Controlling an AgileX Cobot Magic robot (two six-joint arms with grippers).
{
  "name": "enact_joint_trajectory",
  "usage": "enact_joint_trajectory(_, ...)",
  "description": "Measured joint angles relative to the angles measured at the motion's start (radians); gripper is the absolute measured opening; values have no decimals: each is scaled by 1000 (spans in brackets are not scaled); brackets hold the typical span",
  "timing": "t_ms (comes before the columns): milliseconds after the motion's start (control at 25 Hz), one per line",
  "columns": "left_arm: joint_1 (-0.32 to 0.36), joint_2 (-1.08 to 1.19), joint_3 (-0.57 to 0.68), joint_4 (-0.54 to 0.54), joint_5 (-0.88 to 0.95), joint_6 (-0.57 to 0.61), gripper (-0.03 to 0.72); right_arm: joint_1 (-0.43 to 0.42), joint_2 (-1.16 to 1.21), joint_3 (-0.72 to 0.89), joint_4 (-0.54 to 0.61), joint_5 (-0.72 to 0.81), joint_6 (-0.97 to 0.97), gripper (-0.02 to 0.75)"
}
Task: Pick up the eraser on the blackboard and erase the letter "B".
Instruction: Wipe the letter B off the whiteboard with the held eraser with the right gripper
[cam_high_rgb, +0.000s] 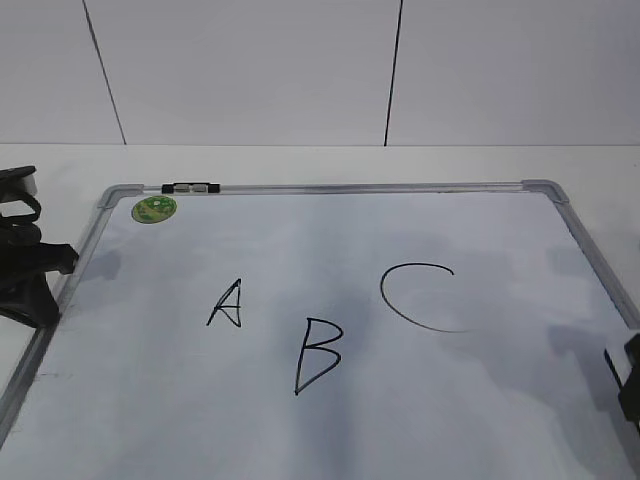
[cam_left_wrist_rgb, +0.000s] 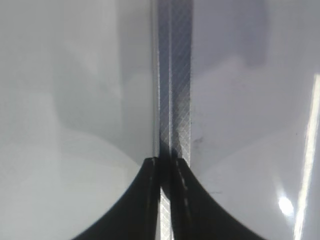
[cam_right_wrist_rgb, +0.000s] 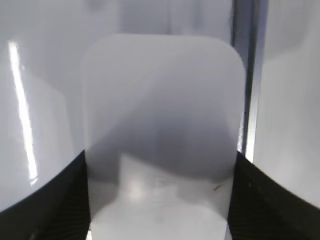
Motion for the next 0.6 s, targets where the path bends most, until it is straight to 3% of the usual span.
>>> enact_joint_trajectory(400, 0, 0, 0, 0, 0, 0, 29, 5, 6, -90, 138, 9, -106, 530)
enact_joint_trajectory(600, 0, 0, 0, 0, 2, 0, 29, 115, 21, -91, 138, -3, -109, 530)
